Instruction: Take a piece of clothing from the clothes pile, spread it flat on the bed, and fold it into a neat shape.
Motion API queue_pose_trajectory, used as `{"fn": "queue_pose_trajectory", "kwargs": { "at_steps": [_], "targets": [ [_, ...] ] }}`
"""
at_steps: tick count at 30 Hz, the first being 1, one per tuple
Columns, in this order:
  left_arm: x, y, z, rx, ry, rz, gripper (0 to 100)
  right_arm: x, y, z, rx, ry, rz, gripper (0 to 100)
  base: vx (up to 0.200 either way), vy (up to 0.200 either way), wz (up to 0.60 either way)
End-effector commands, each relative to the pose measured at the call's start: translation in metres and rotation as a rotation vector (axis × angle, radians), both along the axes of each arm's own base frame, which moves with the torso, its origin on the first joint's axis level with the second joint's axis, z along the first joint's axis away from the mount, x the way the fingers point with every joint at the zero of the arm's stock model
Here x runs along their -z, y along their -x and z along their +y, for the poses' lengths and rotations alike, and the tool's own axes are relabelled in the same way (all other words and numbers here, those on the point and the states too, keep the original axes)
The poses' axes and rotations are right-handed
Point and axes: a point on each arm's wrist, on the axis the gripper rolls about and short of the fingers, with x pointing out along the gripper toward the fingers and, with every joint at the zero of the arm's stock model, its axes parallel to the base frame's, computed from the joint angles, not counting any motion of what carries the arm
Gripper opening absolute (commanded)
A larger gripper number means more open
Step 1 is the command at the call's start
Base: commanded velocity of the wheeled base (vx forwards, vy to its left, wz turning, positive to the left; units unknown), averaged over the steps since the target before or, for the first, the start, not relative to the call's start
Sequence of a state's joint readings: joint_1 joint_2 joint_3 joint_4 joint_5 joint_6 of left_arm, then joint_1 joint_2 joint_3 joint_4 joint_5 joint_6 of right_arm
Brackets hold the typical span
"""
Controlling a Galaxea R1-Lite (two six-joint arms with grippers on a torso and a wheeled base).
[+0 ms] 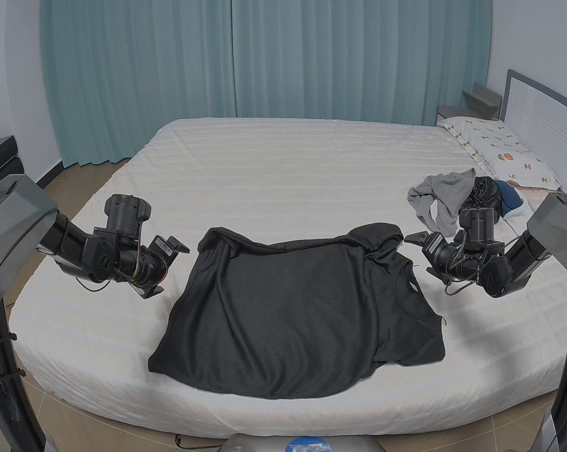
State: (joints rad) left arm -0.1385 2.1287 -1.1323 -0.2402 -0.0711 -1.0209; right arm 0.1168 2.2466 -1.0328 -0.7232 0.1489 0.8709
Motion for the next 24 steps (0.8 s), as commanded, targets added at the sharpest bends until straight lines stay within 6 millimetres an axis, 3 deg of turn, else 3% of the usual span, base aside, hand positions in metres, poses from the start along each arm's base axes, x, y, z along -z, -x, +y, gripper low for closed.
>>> {"fn": "queue_pose_trajectory", "kwargs": {
  "at_steps": [1, 8, 13, 24],
  "targets": [
    [-0.005, 0.013, 0.001, -0.013, 0.009, 0.002, 100, 0.009, 0.010, 0.001, -0.022, -0.010, 0.046, 100, 0.200, 0.000, 0.00],
    [-0.008, 0.008, -0.005, 0.000, 0.011, -0.019, 100, 0.018, 0.009, -0.001, -0.038, -0.055, 0.078, 100, 0.200, 0.000, 0.00],
    [-0.008, -0.008, -0.007, -0.002, 0.013, -0.046, 100, 0.017, 0.010, -0.002, -0.031, -0.067, 0.080, 100, 0.000, 0.000, 0.00],
    [0.032, -0.052, -0.020, -0.023, -0.078, -0.050, 100, 0.019, 0.011, 0.002, -0.039, -0.065, 0.086, 100, 0.000, 0.000, 0.00]
  ]
}}
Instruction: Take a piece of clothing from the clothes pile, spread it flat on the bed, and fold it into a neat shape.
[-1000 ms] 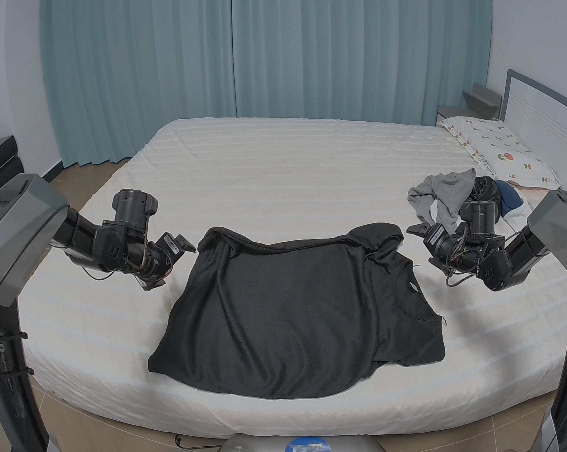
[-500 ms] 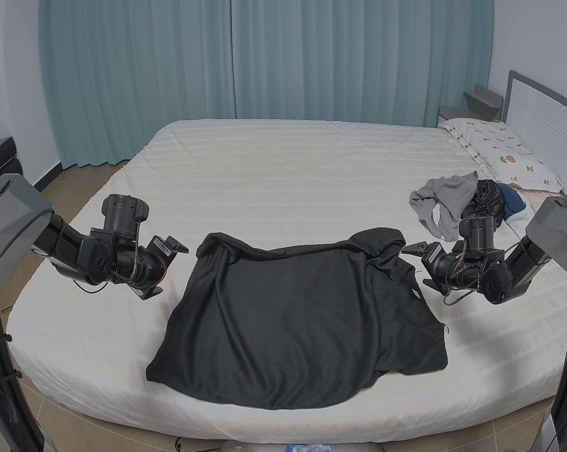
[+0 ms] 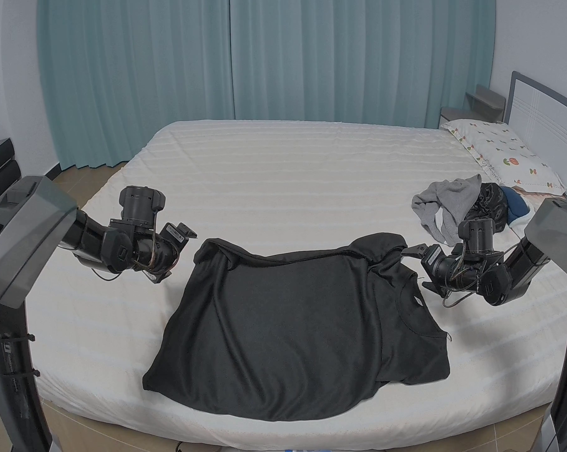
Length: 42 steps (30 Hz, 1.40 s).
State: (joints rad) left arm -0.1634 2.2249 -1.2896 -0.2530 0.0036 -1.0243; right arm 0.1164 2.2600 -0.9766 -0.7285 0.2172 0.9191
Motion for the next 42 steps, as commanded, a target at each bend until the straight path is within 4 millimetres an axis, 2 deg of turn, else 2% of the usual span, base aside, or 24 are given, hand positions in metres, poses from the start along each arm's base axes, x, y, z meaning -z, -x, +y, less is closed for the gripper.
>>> {"fn": "queue_pose_trajectory", "kwargs": {
  "at_steps": [1, 4, 10, 15, 24, 25, 31, 34, 35, 36, 39, 42],
  "targets": [
    [0.037, -0.022, -0.007, 0.028, -0.067, 0.032, 100, 0.002, 0.001, 0.002, -0.004, 0.002, 0.006, 100, 0.000, 0.000, 0.00],
    [0.053, -0.031, -0.007, 0.088, -0.141, 0.037, 100, 0.002, 0.001, 0.002, -0.004, 0.004, 0.006, 100, 0.000, 0.000, 0.00],
    [0.068, -0.052, -0.009, 0.156, -0.221, -0.070, 100, 0.002, 0.000, 0.002, -0.002, 0.006, 0.005, 100, 0.000, 0.000, 0.00],
    [0.084, -0.059, -0.011, 0.245, -0.332, -0.125, 100, 0.002, 0.000, 0.001, 0.000, 0.006, 0.005, 100, 0.000, 0.000, 0.00],
    [0.087, -0.074, -0.016, 0.271, -0.369, -0.176, 100, 0.003, 0.000, 0.001, 0.000, 0.009, 0.006, 100, 0.000, 0.000, 0.00],
    [0.090, -0.078, -0.016, 0.267, -0.371, -0.183, 0, 0.004, 0.000, 0.001, 0.000, 0.009, 0.008, 100, 0.000, 0.000, 0.00],
    [0.097, -0.093, -0.017, 0.242, -0.382, -0.219, 0, 0.012, -0.005, 0.002, -0.001, 0.011, -0.018, 100, 0.000, 0.000, 0.00],
    [0.087, -0.100, -0.015, 0.197, -0.403, -0.257, 0, 0.019, -0.008, 0.006, -0.006, 0.015, -0.019, 100, 0.000, 0.000, 0.00],
    [0.075, -0.107, -0.015, 0.161, -0.414, -0.299, 0, 0.020, -0.012, 0.009, -0.001, 0.023, -0.030, 100, 0.000, 0.000, 0.00],
    [0.072, -0.108, -0.015, 0.154, -0.417, -0.307, 0, 0.020, -0.013, 0.009, -0.001, 0.023, -0.033, 100, 0.000, 0.000, 0.00],
    [0.054, -0.117, -0.015, 0.099, -0.435, -0.364, 0, 0.023, -0.028, 0.017, 0.006, 0.040, -0.063, 100, 0.000, 0.000, 0.00],
    [0.049, -0.118, -0.017, 0.086, -0.442, -0.379, 0, 0.021, -0.046, 0.019, 0.028, 0.060, -0.111, 100, 0.000, 0.000, 0.00]
  ]
}}
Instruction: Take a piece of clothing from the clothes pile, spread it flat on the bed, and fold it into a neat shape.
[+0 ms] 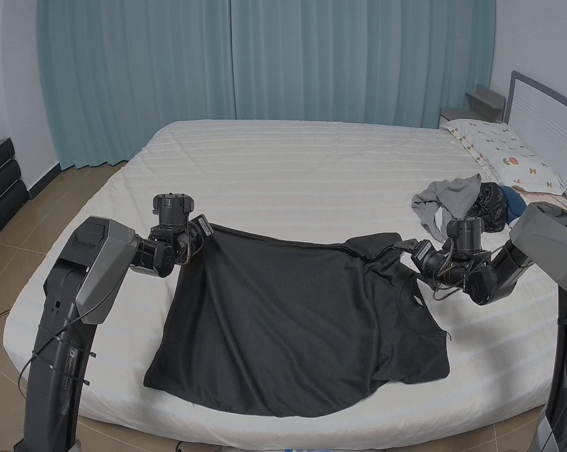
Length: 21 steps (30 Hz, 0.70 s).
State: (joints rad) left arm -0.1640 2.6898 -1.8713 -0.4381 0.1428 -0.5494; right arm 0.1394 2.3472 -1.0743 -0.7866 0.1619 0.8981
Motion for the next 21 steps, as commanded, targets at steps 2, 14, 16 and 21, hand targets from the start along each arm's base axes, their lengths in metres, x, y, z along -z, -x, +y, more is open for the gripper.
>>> {"fn": "queue_pose_trajectory", "kwargs": {
  "at_steps": [2, 14, 16, 21],
  "targets": [
    [-0.012, -0.006, -0.004, -0.024, -0.002, -0.050, 0, 0.004, -0.034, 0.009, 0.013, 0.026, -0.050, 100, 0.000, 0.000, 0.00],
    [-0.009, -0.005, -0.004, -0.037, -0.012, -0.026, 0, 0.009, -0.082, 0.022, 0.002, 0.043, 0.027, 100, 0.000, 0.000, 0.00],
    [-0.008, -0.005, -0.004, -0.037, -0.012, -0.024, 0, 0.011, -0.086, 0.025, -0.002, 0.043, 0.035, 100, 0.000, 0.000, 0.00],
    [-0.006, -0.004, -0.004, -0.045, -0.017, -0.017, 0, 0.021, -0.101, 0.032, 0.005, 0.052, 0.064, 100, 0.000, 0.000, 0.00]
  ]
}}
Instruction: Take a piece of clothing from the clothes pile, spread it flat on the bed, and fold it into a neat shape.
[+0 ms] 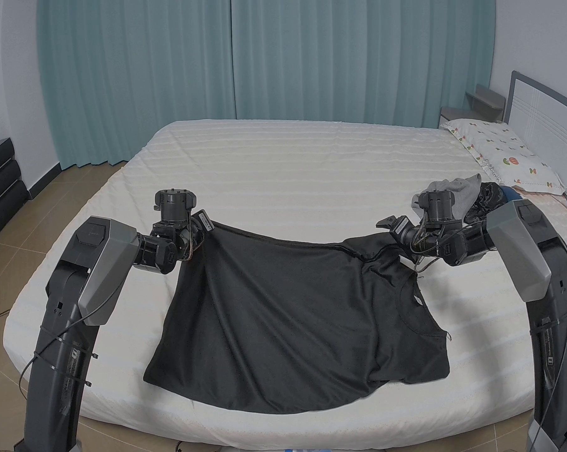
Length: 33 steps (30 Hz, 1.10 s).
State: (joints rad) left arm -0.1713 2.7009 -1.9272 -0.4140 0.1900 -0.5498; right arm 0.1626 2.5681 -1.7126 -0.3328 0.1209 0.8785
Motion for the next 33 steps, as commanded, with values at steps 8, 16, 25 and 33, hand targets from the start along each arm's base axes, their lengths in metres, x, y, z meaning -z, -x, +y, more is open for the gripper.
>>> {"fn": "queue_pose_trajectory", "kwargs": {
  "at_steps": [8, 16, 25, 33],
  "targets": [
    [0.002, 0.001, 0.000, -0.021, -0.008, 0.012, 0, 0.026, -0.031, 0.005, 0.049, 0.025, -0.021, 0, 0.000, 0.000, 0.00],
    [0.003, 0.000, 0.001, -0.032, -0.012, 0.009, 0, 0.013, -0.041, 0.001, 0.091, 0.002, -0.178, 0, 0.000, 0.000, 0.00],
    [0.016, -0.001, 0.000, -0.035, -0.015, 0.027, 0, 0.004, -0.048, 0.004, 0.105, -0.023, -0.417, 0, 0.000, 0.000, 0.00],
    [0.029, -0.004, -0.001, -0.040, -0.013, 0.033, 0, 0.046, -0.048, 0.008, 0.040, 0.114, -0.450, 0, 0.000, 0.000, 0.00]
  ]
}}
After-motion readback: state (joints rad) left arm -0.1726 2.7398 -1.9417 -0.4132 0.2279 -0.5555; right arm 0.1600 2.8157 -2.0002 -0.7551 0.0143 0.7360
